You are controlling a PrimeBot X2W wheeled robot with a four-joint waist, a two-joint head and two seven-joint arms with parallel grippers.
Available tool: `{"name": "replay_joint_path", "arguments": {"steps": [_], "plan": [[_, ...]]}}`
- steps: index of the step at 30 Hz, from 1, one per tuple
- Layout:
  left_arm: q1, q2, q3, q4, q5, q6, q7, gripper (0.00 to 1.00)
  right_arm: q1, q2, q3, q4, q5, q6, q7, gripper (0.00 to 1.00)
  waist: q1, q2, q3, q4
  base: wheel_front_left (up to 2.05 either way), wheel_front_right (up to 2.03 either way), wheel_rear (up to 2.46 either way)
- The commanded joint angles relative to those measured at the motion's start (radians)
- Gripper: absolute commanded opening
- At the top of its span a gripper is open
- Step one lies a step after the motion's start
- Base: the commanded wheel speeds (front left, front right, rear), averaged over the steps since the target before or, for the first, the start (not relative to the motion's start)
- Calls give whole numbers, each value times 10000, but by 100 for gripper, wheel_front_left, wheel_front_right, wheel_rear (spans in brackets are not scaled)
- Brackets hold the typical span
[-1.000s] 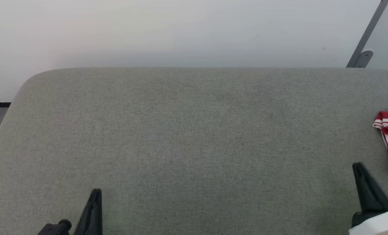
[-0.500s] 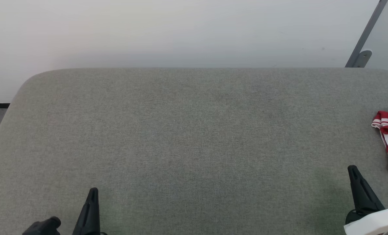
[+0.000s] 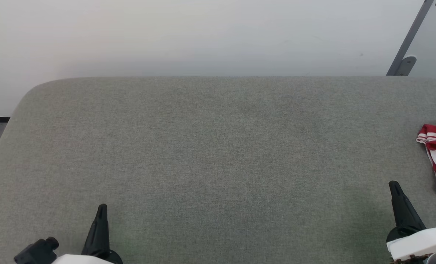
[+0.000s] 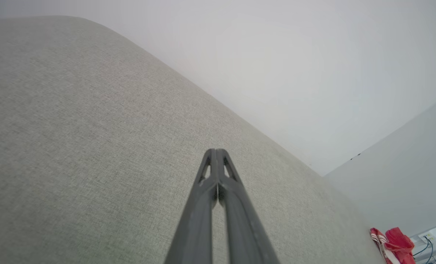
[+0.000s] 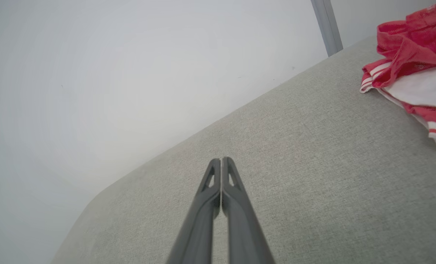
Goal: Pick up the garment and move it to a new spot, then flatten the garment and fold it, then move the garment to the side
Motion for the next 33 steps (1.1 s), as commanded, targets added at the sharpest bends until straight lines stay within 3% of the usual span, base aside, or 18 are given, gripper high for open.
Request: {"name": "replay_joint_path", "arguments": {"steps": [1,33], "plan": [[-281,58,69,-77,-246,2,59,0,-222,-23,-52,-65,217,2,53,0,0,0,0,-1,0,0,0],[-1102,2,317,309,-4252,1,1073,0,-881,744,-300,426,3600,2,808,0,0,0,-27,-94,0,0,0]]}}
